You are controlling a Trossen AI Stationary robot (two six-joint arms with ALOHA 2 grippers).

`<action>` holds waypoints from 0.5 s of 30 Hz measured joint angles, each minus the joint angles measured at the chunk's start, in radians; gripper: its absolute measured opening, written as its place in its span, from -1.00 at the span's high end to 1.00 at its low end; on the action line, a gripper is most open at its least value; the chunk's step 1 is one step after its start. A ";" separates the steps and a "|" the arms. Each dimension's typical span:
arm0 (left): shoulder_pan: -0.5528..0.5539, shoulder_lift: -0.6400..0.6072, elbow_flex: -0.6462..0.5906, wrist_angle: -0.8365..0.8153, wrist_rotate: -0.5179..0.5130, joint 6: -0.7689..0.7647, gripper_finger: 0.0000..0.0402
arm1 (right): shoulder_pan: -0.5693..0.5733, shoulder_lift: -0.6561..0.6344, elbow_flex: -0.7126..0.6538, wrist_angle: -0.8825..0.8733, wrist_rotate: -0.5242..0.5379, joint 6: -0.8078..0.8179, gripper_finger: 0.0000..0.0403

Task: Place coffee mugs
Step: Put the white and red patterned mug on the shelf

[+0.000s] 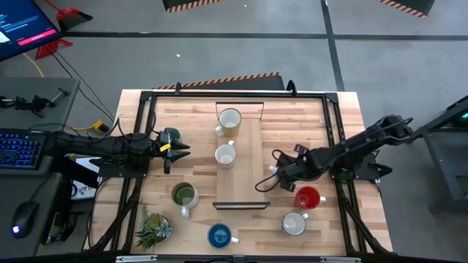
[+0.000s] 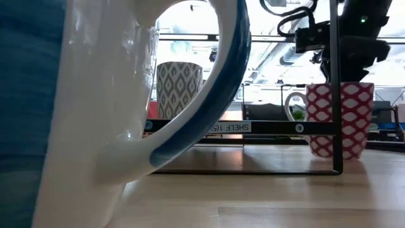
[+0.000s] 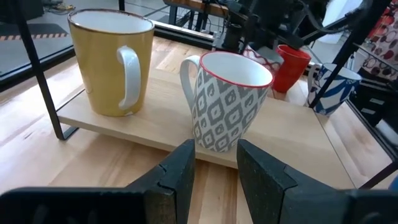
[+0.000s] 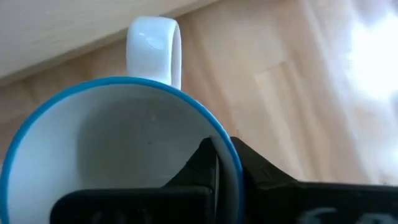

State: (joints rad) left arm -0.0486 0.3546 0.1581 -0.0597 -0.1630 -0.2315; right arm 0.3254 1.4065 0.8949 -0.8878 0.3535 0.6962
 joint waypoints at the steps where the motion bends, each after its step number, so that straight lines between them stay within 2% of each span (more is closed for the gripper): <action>1: 0.000 0.000 0.000 0.000 0.000 0.009 0.45 | -0.005 -0.013 -0.002 -0.015 0.018 0.000 0.99; 6: 0.000 0.000 0.000 0.000 0.004 0.016 0.45 | -0.043 -0.102 -0.003 -0.047 0.076 0.003 1.00; 10: 0.000 0.001 0.000 -0.001 0.015 0.016 0.45 | -0.100 -0.171 0.005 -0.006 0.101 -0.045 1.00; 15: 0.000 0.001 0.000 -0.004 0.015 0.016 0.45 | -0.220 -0.182 0.084 -0.002 0.061 -0.192 1.00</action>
State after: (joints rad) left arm -0.0486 0.3553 0.1581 -0.0635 -0.1482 -0.2153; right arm 0.1051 1.2243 0.9792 -0.8897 0.4144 0.5038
